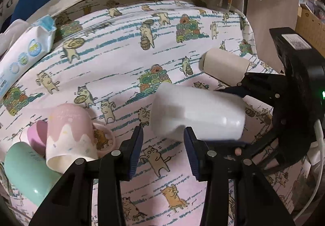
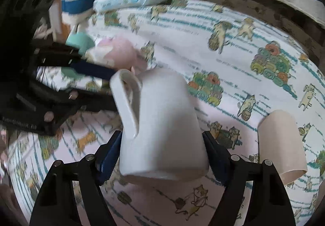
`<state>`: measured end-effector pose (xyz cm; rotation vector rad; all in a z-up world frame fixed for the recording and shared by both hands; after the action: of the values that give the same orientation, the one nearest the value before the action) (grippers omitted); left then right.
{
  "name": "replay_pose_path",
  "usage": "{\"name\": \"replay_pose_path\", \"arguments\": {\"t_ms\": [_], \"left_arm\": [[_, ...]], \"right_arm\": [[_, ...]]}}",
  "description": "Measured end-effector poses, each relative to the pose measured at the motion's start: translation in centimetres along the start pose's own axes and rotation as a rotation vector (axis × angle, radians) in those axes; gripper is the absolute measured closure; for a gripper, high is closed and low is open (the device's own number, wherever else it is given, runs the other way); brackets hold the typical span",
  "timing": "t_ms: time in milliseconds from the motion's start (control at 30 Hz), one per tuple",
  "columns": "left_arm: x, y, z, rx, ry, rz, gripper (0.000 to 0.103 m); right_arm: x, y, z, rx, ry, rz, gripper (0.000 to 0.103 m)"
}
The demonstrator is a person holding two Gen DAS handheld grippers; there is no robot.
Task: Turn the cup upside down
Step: 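Rotate the held white mug with the right gripper so its rim faces down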
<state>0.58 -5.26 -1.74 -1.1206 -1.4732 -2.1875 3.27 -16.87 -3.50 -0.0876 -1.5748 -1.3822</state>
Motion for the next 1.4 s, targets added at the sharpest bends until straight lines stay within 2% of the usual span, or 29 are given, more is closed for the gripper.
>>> {"name": "replay_pose_path", "arguments": {"t_ms": [133,267,467,867,967,1167,1300,1400], "left_arm": [[1.9,-1.0,0.9,0.02,0.019,-0.038,0.062],[3.4,-2.7,1.6,0.054,0.01,-0.063,0.062],[4.7,-4.8,1.9,0.075,-0.01,-0.084,0.062],[6.6,-6.8,2.7,0.108,-0.02,-0.113,0.062],[6.8,-6.8,2.3,0.107,-0.07,-0.135,0.062],[6.0,-7.5,-0.9,0.076,-0.284,-0.131,0.062],[5.0,-7.7,-3.2,0.02,-0.315,-0.131,0.062],[4.0,-7.4,-3.1,0.059,-0.332,-0.129,0.062]], "right_arm": [[2.0,0.4,0.1,-0.075,-0.014,-0.043,0.025],[4.5,-0.5,2.0,-0.064,-0.049,-0.06,0.025],[7.6,0.2,4.0,-0.073,-0.059,-0.111,0.025],[8.4,1.7,6.2,-0.054,-0.08,-0.144,0.025],[8.3,2.2,7.0,-0.043,-0.082,-0.16,0.025],[7.1,2.6,7.7,-0.057,-0.066,-0.187,0.025],[5.7,2.1,7.9,-0.086,-0.054,-0.18,0.025],[5.0,1.7,7.9,-0.113,-0.05,-0.169,0.025]]}}
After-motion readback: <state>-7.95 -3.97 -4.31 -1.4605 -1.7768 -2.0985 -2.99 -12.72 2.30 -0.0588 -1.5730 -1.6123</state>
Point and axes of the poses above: each gripper's, at about its wrist camera, not at the fingertips, and x roughly against the way its jaws point, z to its left, y to its top, the point moved 2 cm from there along -x, roughly the way its jaws point, and after that the axes turned 12 degrees about -x, right-handed, at the moved point
